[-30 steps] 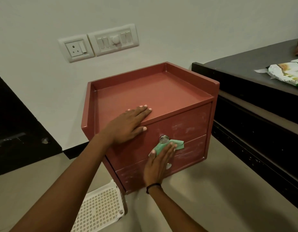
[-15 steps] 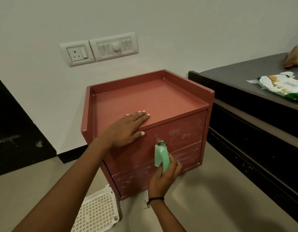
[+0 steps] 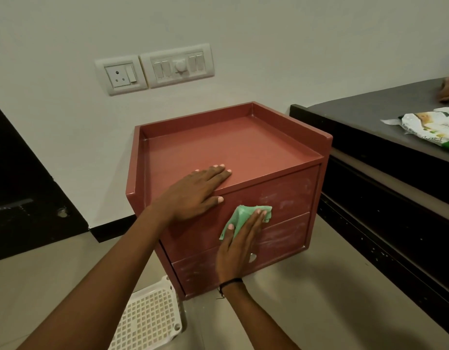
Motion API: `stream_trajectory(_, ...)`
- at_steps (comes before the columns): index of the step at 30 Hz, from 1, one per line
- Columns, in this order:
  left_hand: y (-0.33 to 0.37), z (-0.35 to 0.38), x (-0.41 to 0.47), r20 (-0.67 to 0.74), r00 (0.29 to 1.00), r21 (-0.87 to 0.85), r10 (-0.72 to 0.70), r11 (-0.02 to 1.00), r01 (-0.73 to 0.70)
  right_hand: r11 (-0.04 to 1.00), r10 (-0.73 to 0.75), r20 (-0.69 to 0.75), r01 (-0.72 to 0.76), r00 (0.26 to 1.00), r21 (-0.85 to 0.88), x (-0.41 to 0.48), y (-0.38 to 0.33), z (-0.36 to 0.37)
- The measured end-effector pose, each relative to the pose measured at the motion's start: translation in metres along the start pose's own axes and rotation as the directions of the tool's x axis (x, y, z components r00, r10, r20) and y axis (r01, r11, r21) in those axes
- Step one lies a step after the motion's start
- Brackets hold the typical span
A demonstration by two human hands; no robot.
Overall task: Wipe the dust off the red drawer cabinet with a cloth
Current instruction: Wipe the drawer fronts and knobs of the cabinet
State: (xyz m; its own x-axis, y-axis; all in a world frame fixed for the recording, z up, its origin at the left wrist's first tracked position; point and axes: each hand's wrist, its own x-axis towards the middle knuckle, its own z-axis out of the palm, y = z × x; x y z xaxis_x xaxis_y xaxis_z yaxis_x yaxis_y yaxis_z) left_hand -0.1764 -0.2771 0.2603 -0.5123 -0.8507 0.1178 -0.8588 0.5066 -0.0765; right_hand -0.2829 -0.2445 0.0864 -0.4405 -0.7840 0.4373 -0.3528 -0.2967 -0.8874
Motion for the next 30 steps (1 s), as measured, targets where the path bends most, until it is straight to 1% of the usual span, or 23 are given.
stream_trajectory(2,0.000,0.000,0.000,-0.003,1.000,-0.002,0.001,1.000,-0.001,0.993,-0.058,0.003,0.058,0.998,-0.101,0.007,0.010,-0.004)
stream_trajectory(4,-0.001,0.001,-0.001,-0.004,1.000,-0.003,0.000,1.000,0.000,0.981,-0.111,0.007,0.111,0.994,-0.161,0.020,0.018,-0.010)
stream_trajectory(8,-0.002,0.002,0.000,-0.005,1.000,-0.003,0.003,1.000,-0.003,0.983,-0.094,-0.026,0.088,0.995,-0.159,0.018,0.012,-0.006)
stream_trajectory(10,-0.002,0.001,0.000,-0.001,1.000,-0.001,0.002,1.000,-0.002,0.979,-0.095,-0.012,0.091,0.995,-0.183,0.008,0.006,-0.001)
stream_trajectory(12,-0.002,0.001,0.000,0.007,1.000,0.004,0.000,1.000,0.000,0.957,-0.143,0.028,0.146,0.989,-0.251,0.003,0.003,-0.003)
stream_trajectory(14,-0.001,0.000,0.000,0.015,1.000,0.003,0.002,1.000,-0.002,0.949,-0.188,0.067,0.199,0.980,-0.245,0.014,0.003,-0.012)
stream_trajectory(15,-0.001,0.000,0.000,0.017,1.000,0.001,0.005,1.000,-0.005,0.962,-0.175,0.047,0.181,0.983,-0.203,0.026,0.003,-0.018)
stream_trajectory(16,-0.002,0.000,0.000,0.014,1.000,0.001,0.006,1.000,-0.006,0.982,-0.117,-0.010,0.115,0.993,-0.149,0.042,0.002,-0.024)
stream_trajectory(17,-0.002,0.001,0.000,0.011,1.000,0.003,0.005,1.000,-0.005,0.997,-0.004,-0.081,-0.003,0.997,-0.081,0.064,0.000,-0.032)
stream_trajectory(18,-0.002,0.001,-0.001,0.006,1.000,0.006,0.005,1.000,-0.005,0.989,0.145,-0.133,-0.147,0.980,-0.006,0.088,-0.002,-0.040)
stream_trajectory(19,-0.003,0.001,-0.001,-0.001,1.000,0.011,0.004,1.000,-0.004,0.962,0.273,-0.154,-0.267,0.950,0.055,0.110,-0.005,-0.048)
stream_trajectory(20,-0.002,0.001,0.000,-0.006,1.000,0.014,0.004,1.000,-0.003,0.937,0.348,-0.148,-0.338,0.926,0.088,0.124,-0.008,-0.052)
stream_trajectory(21,-0.001,0.001,0.000,-0.007,1.000,0.016,0.004,1.000,-0.004,0.930,0.366,-0.139,-0.356,0.920,0.091,0.129,-0.010,-0.054)
stream_trajectory(22,-0.001,0.001,0.001,-0.006,1.000,0.020,0.006,1.000,-0.006,0.936,0.349,-0.127,-0.340,0.929,0.087,0.124,-0.013,-0.053)
stream_trajectory(25,-0.002,0.000,0.003,0.017,1.000,0.048,-0.004,0.999,0.003,0.972,0.235,-0.066,-0.234,0.970,0.033,0.079,-0.021,-0.040)
stream_trajectory(26,-0.001,0.000,0.006,0.032,0.999,0.061,-0.004,0.998,0.002,0.975,0.222,-0.048,-0.222,0.974,0.018,0.065,-0.021,-0.036)
stream_trajectory(28,0.005,-0.001,0.016,0.047,0.999,0.070,-0.001,0.998,-0.002,0.966,0.257,-0.018,-0.257,0.966,0.012,0.052,-0.025,-0.029)
stream_trajectory(30,0.020,-0.002,0.037,0.048,0.998,0.051,0.038,0.998,-0.040,0.952,0.305,0.013,-0.306,0.952,0.028,0.054,-0.028,-0.027)
